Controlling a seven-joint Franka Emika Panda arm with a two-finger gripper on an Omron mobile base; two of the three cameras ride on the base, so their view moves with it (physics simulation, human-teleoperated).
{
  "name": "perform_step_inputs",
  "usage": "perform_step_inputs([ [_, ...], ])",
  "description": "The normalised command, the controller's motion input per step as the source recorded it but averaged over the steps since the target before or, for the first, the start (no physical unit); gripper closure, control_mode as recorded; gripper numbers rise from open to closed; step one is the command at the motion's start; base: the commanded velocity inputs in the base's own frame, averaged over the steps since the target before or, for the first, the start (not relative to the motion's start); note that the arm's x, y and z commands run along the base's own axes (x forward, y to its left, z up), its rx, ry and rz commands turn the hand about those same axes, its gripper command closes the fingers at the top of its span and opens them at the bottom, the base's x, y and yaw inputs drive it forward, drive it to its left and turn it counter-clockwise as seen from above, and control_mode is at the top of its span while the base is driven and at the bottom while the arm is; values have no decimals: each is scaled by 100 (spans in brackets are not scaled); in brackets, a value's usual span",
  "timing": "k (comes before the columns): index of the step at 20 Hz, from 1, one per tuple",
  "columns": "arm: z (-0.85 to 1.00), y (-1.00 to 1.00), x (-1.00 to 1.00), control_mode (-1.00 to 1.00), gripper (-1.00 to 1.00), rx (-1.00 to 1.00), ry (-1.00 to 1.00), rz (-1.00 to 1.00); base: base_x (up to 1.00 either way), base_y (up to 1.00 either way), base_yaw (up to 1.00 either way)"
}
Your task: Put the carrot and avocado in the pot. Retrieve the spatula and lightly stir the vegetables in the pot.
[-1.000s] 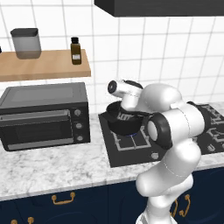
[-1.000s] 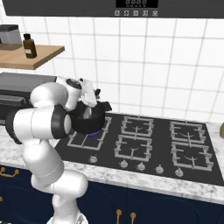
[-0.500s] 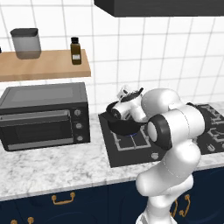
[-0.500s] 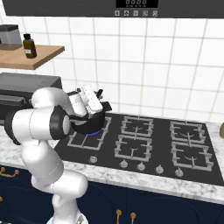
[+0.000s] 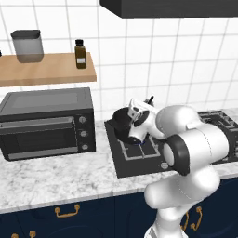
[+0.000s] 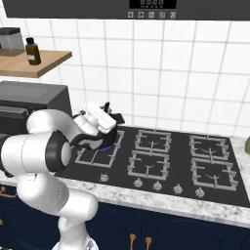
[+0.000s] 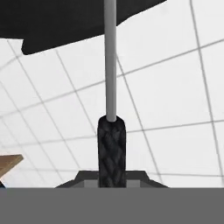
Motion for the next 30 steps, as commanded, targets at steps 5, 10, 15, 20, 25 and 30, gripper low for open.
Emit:
perform_step_inputs([
  [5, 0, 34, -17, -100, 100, -21, 17, 9, 0, 0, 0],
  [10, -14, 58, 3, -100, 100, -5, 26, 0, 0, 0, 0],
  [15, -85, 54, 1, -100, 100, -2, 8, 0, 0, 0, 0],
  [20, -68, 24, 39, -100, 100, -7, -14, 0, 0, 0, 0],
  [25, -25, 1, 33, -100, 100, -2, -15, 0, 0, 0, 0],
  [30, 35, -16, -59, -100, 100, 16, -2, 0, 0, 0, 0],
])
